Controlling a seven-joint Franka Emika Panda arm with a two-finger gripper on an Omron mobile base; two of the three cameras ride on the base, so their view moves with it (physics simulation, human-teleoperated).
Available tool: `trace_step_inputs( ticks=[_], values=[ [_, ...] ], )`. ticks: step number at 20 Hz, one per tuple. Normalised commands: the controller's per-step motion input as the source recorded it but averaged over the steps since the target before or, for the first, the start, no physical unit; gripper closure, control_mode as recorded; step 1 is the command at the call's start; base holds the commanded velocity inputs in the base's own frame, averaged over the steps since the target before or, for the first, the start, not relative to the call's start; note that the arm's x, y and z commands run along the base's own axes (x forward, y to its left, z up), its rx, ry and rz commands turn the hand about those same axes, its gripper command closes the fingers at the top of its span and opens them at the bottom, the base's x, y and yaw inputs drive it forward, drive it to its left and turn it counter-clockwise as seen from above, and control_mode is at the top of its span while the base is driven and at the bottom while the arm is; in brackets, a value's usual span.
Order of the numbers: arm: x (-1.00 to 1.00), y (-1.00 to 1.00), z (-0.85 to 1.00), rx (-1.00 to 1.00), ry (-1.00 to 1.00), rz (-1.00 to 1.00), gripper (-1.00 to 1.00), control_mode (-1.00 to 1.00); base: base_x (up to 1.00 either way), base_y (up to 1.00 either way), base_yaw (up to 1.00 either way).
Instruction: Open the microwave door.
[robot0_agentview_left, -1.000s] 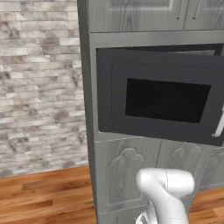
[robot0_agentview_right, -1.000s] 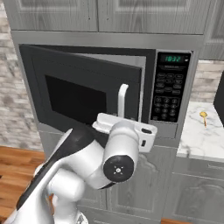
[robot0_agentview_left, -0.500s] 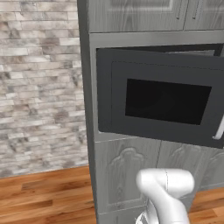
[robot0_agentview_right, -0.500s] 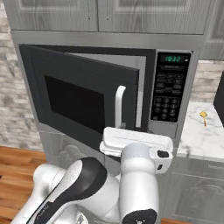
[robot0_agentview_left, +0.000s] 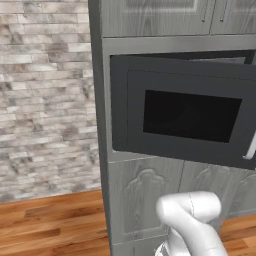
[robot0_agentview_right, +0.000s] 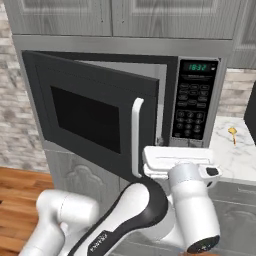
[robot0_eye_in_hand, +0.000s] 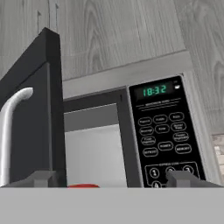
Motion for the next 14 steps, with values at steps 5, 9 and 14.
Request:
trace_step_inputs(
  ticks=[5, 9, 14],
  values=[
    [0.42, -0.22, -0.39, -0.24, -0.17, 0.11, -1.0, -1.0, 0.0, 0.0, 0.0],
    [0.22, -0.43, -0.28, -0.29, -0.26, 0.06, -1.0, -1.0, 0.0, 0.0, 0.0],
    [0.42, -0.15, -0.29, -0.39, -0.22, 0.01, -1.0, -1.0, 0.0, 0.0, 0.0]
  ],
)
